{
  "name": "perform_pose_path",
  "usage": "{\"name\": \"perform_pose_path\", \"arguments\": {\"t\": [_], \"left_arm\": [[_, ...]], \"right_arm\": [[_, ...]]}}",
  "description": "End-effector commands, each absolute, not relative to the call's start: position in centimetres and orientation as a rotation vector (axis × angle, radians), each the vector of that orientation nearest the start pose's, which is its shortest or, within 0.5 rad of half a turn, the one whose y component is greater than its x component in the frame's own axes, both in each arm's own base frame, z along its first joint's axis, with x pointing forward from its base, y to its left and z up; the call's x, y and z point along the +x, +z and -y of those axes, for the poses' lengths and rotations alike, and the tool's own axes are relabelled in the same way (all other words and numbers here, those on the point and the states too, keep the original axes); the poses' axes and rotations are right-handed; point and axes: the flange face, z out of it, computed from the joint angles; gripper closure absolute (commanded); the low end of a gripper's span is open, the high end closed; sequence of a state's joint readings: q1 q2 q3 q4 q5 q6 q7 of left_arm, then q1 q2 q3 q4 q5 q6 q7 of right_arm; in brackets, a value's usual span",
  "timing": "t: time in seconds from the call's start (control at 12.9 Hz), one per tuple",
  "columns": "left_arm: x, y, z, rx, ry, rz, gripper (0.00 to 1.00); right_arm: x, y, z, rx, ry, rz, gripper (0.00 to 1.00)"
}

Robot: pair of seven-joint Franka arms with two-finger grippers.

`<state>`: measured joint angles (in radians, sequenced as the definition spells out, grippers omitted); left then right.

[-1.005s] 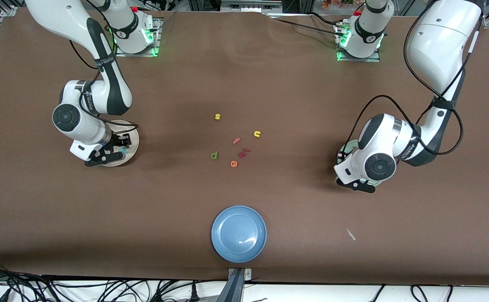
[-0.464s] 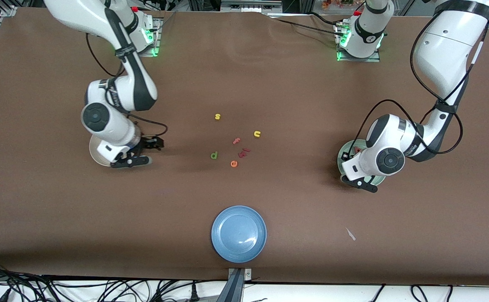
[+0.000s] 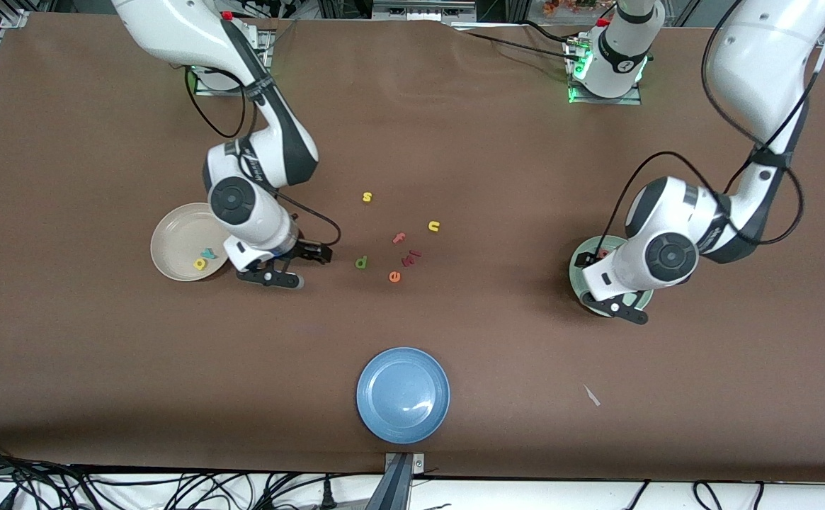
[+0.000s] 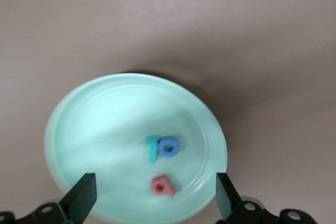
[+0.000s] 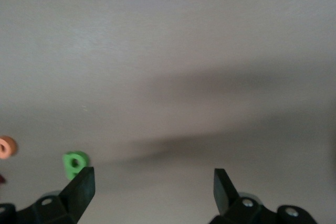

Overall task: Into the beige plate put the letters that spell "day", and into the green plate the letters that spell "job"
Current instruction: 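Grasp the green p letter with the right gripper while the left gripper retracts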

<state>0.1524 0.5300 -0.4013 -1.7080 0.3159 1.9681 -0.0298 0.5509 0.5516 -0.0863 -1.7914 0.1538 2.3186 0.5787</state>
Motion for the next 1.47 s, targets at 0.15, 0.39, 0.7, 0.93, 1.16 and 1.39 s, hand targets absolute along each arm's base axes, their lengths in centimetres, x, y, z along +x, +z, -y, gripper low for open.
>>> {"name": "perform_pose_path", "arguments": {"t": [0.15,0.39,0.7,0.93,1.16,1.39], "left_arm": [[66.4,44.8,8.3,-2.961,0.146,-0.379,0.00],[65.6,52.6,7.7,-3.030,0.211,-0.250,0.00],[61.3,60.1,5.8,-3.064,0.190,-0.039,0.00],[57.6,59.0,4.6,-3.148,0.220,-0.011,0.00],[54.9,59.6,4.4,-3.133,0.084,0.002,0.00],[54.0,59.9,4.8,-3.143,0.068,0.001,0.00]], "right_arm": [[58.0,20.9,-36.0,-3.078,0.090,-0.418,0.00],[57.3,19.8,-37.4,-3.083,0.103,-0.422,0.00],[55.8,18.0,-39.7,-3.096,0.085,-0.384,0.00],[55.9,17.3,-39.7,-3.100,0.089,-0.382,0.07],[56.4,17.1,-40.0,-3.096,0.077,-0.374,0.15],[56.4,17.1,-40.1,-3.096,0.074,-0.376,0.25]]}}
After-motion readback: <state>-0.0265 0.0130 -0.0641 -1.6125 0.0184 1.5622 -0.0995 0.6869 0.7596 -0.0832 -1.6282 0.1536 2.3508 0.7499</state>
